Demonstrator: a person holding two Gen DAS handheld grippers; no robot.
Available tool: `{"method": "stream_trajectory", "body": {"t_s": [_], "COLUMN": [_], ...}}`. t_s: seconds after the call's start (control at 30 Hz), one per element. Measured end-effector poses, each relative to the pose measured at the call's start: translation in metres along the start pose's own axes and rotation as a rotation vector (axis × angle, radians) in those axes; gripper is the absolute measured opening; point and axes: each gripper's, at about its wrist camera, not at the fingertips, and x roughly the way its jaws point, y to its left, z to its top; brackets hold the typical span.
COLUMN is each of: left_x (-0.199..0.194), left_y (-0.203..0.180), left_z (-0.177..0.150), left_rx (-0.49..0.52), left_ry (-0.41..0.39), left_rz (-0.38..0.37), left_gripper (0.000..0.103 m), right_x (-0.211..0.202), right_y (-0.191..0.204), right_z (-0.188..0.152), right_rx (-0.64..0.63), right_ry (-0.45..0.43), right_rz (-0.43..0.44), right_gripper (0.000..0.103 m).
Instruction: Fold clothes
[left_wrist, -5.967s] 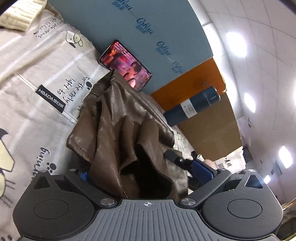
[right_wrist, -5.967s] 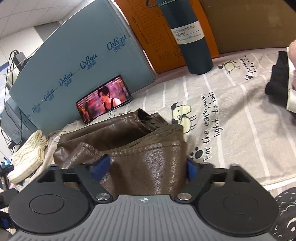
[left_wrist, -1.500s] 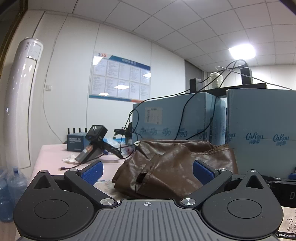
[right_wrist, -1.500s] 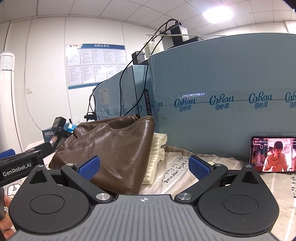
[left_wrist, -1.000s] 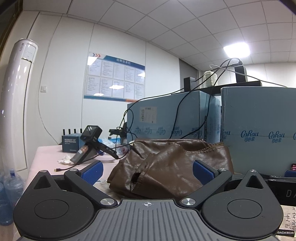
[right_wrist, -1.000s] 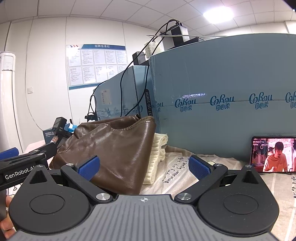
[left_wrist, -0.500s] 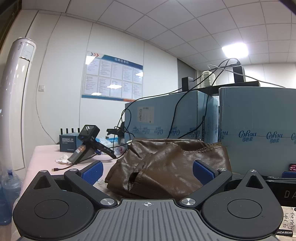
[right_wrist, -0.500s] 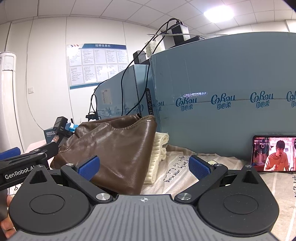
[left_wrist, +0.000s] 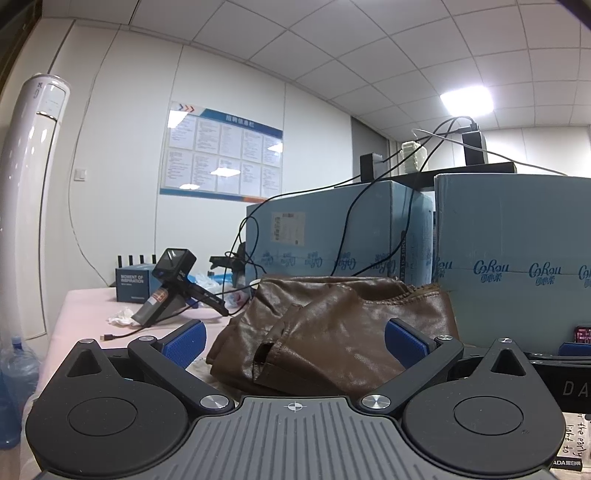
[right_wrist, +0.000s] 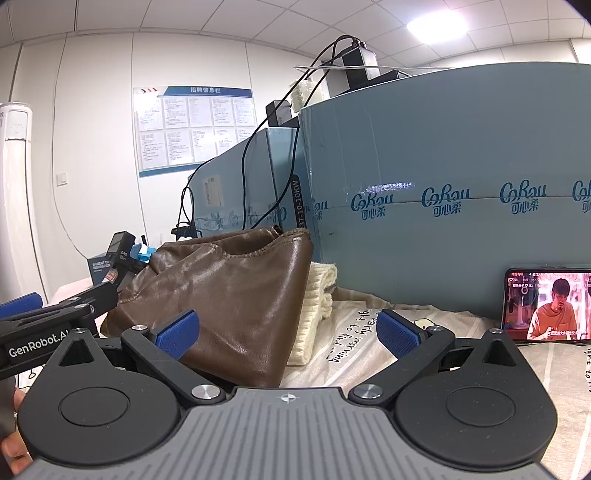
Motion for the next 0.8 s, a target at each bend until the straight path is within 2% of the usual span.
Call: {"method": "stream_trajectory", "body": {"t_s": [0.8], "left_x": [0.0003], "left_y": [0.0002], "left_z": [0.0003], "left_rx": [0.000], "left_ry": [0.001], "left_rz": [-0.009], "left_gripper": [0.103], "right_x": [0.0006], "right_y": [-0.0002], "right_z": [0.0004], "right_rx": [0.001], "right_ry": [0.002], "right_rz": [0.000], "right_gripper": [0.103]}}
